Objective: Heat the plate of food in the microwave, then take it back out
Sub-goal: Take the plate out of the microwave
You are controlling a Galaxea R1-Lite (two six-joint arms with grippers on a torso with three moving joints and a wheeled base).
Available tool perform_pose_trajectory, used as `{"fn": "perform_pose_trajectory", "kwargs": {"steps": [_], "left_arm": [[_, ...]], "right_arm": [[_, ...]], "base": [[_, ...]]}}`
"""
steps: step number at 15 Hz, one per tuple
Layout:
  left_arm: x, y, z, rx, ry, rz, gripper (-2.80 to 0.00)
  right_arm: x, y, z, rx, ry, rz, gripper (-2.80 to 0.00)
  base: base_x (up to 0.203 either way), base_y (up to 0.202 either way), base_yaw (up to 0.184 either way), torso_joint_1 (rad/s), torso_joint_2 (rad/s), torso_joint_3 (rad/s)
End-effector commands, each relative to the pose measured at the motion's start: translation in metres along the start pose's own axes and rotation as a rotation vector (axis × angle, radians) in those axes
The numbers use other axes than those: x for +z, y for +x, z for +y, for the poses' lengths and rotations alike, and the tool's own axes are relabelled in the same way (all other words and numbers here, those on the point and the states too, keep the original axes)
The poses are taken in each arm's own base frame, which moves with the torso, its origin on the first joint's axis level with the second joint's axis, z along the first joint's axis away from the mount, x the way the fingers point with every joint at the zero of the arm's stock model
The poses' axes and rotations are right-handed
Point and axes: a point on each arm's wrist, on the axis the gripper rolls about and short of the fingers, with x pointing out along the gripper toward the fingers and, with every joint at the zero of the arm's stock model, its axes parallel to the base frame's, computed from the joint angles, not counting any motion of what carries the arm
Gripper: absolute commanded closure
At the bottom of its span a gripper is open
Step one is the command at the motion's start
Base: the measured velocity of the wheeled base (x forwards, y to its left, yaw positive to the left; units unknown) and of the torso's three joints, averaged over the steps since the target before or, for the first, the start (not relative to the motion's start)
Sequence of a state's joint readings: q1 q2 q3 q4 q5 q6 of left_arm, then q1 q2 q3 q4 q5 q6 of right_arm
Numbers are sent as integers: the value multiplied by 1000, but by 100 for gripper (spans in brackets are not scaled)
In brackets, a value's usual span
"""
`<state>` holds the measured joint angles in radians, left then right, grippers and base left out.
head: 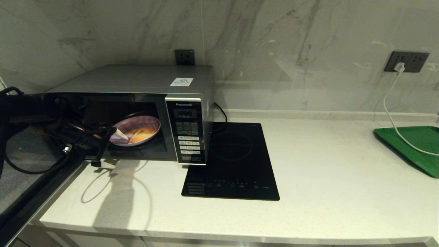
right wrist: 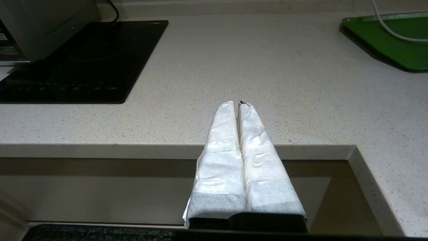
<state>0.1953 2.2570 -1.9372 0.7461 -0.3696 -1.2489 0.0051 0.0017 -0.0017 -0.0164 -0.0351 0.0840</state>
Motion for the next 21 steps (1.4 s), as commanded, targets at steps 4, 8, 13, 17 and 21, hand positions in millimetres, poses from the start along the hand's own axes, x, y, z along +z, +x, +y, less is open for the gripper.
{"fn": "perform_pose_trajectory", "kwargs": {"steps": [4, 8, 13, 17, 21], "left_arm": [[2, 8, 2, 21, -12, 4, -280], [2, 8, 2, 21, 5, 2, 0], [1, 7, 2, 19, 18, 1, 0], [0, 4, 1, 12, 23, -3, 0], [-1, 0, 0, 4, 27, -2, 0]], "right_arm": [[0, 0, 0, 0, 0, 0, 0], [0, 0, 0, -1, 0, -1, 0], [0, 0, 0, 1, 0, 0, 0], [0, 0, 0, -1, 0, -1, 0], [0, 0, 0, -1, 0, -1, 0]], "base": [[0, 0, 0, 0, 0, 0], [0, 0, 0, 0, 0, 0], [0, 0, 0, 0, 0, 0], [0, 0, 0, 0, 0, 0], [0, 0, 0, 0, 0, 0]]}}
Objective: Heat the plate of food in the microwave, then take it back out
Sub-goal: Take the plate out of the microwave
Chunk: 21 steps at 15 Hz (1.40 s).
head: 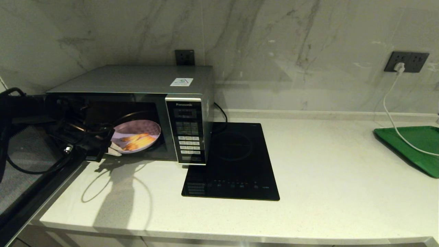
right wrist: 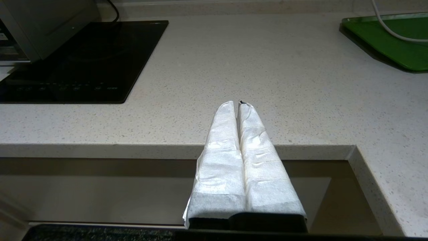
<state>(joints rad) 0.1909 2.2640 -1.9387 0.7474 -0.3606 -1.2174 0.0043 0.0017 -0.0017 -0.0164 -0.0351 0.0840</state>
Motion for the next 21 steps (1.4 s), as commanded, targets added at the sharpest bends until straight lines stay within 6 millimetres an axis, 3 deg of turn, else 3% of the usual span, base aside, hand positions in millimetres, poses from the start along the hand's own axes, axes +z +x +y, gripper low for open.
{"fn": "perform_pose_trajectory", "kwargs": {"steps": [1, 5, 9, 12, 18, 21], "left_arm": [[-2, -6, -1, -13, -3, 4, 0], [-3, -19, -3, -42, 23, 7, 0], [8, -33, 2, -69, 2, 20, 0], [5, -42, 10, -42, 6, 36, 0], [-14, -71, 51, 11, 98, 92, 0], [-4, -85, 78, 33, 208, 78, 0]], "right_arm": [[0, 0, 0, 0, 0, 0, 0], [0, 0, 0, 0, 0, 0, 0], [0, 0, 0, 0, 0, 0, 0], [0, 0, 0, 2, 0, 0, 0], [0, 0, 0, 1, 0, 0, 0], [0, 0, 0, 0, 0, 0, 0]], "base": [[0, 0, 0, 0, 0, 0], [0, 0, 0, 0, 0, 0], [0, 0, 0, 0, 0, 0], [0, 0, 0, 0, 0, 0], [0, 0, 0, 0, 0, 0], [0, 0, 0, 0, 0, 0]]}}
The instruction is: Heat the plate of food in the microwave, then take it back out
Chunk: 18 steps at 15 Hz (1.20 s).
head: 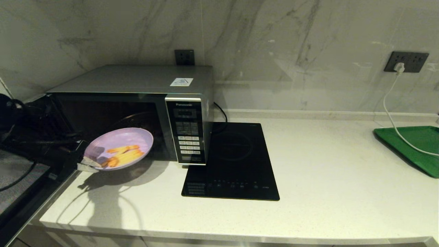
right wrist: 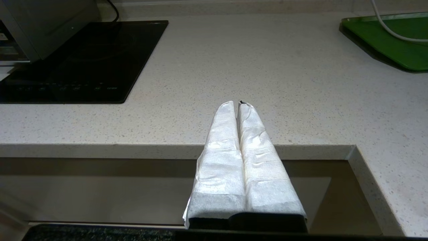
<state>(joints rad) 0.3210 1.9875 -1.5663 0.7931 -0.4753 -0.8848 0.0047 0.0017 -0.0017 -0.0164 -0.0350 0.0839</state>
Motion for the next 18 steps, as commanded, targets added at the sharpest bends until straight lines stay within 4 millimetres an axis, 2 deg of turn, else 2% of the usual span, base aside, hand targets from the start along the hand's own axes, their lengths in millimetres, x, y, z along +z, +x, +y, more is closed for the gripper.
{"fn": "perform_pose_trajectory", "kwargs": {"steps": [1, 4, 9, 13, 18], "left_arm": [[0, -18, 18, 3, 95, -26, 0], [11, -26, 30, 41, 252, -76, 0], [7, -12, 56, 151, 370, -21, 0], [-8, -2, 66, 171, 385, 57, 0], [-46, 13, 63, 180, 436, 178, 0]], "right_arm": [[0, 0, 0, 0, 0, -1, 0], [0, 0, 0, 0, 0, -1, 0], [0, 0, 0, 0, 0, -1, 0], [0, 0, 0, 1, 1, 0, 0], [0, 0, 0, 0, 0, 0, 0]], "base": [[0, 0, 0, 0, 0, 0], [0, 0, 0, 0, 0, 0], [0, 0, 0, 0, 0, 0], [0, 0, 0, 0, 0, 0], [0, 0, 0, 0, 0, 0]]}}
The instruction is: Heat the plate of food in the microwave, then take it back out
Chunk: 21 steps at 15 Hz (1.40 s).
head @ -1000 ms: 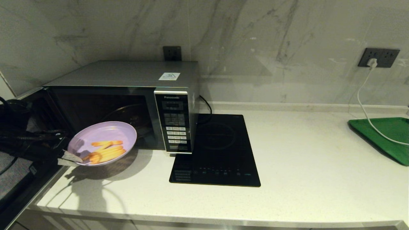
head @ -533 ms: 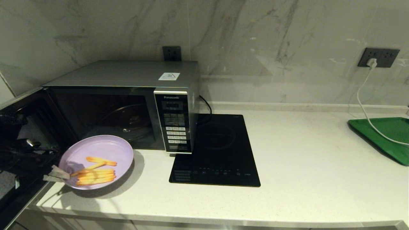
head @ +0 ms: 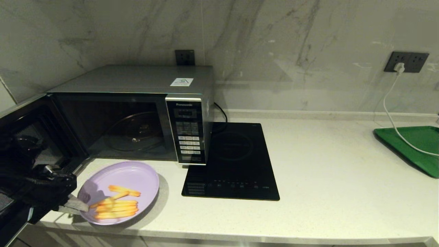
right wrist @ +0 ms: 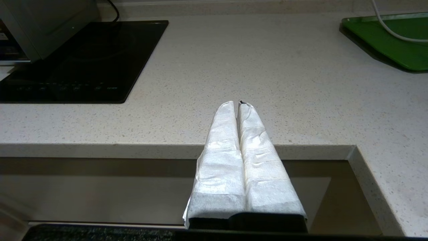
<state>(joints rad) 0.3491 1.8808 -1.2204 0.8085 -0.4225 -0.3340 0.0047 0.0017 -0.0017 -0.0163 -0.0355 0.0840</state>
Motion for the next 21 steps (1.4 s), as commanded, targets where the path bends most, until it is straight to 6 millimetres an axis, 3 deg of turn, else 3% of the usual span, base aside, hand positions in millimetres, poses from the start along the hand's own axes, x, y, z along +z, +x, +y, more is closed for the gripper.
{"fn": "perform_pose_trajectory", "kwargs": {"steps": [1, 13, 21], "left_arm": [[-16, 7, -13, 2, 49, 46, 0], [-68, 31, -84, -9, 258, 129, 0], [-118, 76, -148, -39, 332, 189, 0]], "right_arm": [[0, 0, 0, 2, 0, 0, 0], [0, 0, 0, 1, 0, 0, 0], [0, 0, 0, 1, 0, 0, 0]], "base": [[0, 0, 0, 0, 0, 0], [0, 0, 0, 0, 0, 0], [0, 0, 0, 0, 0, 0]]}}
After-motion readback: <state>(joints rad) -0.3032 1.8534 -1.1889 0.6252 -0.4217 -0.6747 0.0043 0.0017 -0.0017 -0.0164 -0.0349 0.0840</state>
